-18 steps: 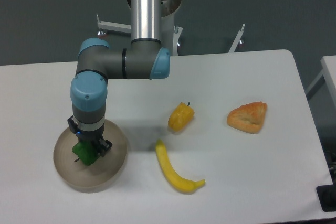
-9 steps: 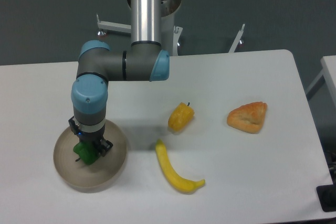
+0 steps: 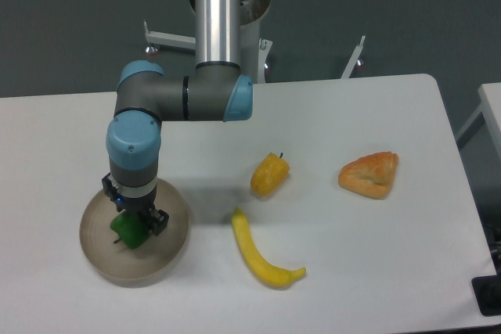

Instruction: Place the green pepper on the plate

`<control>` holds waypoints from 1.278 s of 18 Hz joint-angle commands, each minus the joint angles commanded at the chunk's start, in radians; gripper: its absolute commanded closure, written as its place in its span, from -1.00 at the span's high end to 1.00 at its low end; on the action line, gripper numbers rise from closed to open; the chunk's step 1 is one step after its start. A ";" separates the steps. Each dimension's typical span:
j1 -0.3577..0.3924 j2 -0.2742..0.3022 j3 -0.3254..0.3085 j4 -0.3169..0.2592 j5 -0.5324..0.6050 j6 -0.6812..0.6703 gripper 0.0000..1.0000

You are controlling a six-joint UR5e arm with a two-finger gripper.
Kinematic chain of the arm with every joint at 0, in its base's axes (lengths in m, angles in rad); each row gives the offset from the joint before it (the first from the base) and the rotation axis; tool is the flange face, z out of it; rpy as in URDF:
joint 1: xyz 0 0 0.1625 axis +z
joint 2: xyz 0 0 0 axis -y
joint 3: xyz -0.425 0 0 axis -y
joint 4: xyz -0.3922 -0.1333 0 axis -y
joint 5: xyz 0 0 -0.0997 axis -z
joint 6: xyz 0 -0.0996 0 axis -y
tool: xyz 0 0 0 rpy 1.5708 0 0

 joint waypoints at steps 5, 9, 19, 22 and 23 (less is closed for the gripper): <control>0.098 0.066 -0.009 -0.005 0.020 0.009 1.00; 0.245 0.098 -0.008 -0.008 0.084 0.024 1.00; 0.453 0.032 0.106 -0.012 0.202 0.523 1.00; 0.454 -0.001 0.138 -0.012 0.212 0.541 1.00; 0.454 -0.005 0.143 -0.012 0.213 0.549 1.00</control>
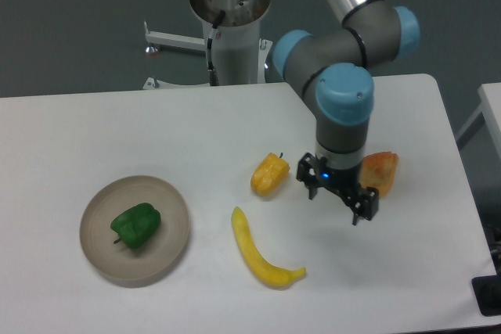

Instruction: Place the green pepper on the plate

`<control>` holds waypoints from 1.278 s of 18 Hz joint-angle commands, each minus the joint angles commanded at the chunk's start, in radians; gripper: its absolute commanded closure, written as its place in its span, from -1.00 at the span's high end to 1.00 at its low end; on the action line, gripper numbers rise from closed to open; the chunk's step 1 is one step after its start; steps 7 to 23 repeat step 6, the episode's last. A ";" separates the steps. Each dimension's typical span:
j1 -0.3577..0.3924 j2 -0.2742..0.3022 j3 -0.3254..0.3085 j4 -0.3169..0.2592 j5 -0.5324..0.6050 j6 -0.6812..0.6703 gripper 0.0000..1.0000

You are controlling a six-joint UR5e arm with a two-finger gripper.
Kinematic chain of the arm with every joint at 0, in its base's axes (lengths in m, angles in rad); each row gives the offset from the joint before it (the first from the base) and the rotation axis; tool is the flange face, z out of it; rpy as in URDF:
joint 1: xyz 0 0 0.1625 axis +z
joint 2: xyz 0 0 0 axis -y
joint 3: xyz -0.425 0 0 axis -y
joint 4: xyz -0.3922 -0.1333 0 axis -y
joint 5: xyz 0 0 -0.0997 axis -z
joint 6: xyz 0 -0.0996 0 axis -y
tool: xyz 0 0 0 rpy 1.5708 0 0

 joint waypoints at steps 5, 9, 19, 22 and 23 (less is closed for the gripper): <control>-0.002 -0.014 0.005 0.005 0.002 0.000 1.00; -0.003 -0.014 0.003 0.008 0.002 0.000 1.00; -0.003 -0.014 0.003 0.008 0.002 0.000 1.00; -0.003 -0.014 0.003 0.008 0.002 0.000 1.00; -0.003 -0.014 0.003 0.008 0.002 0.000 1.00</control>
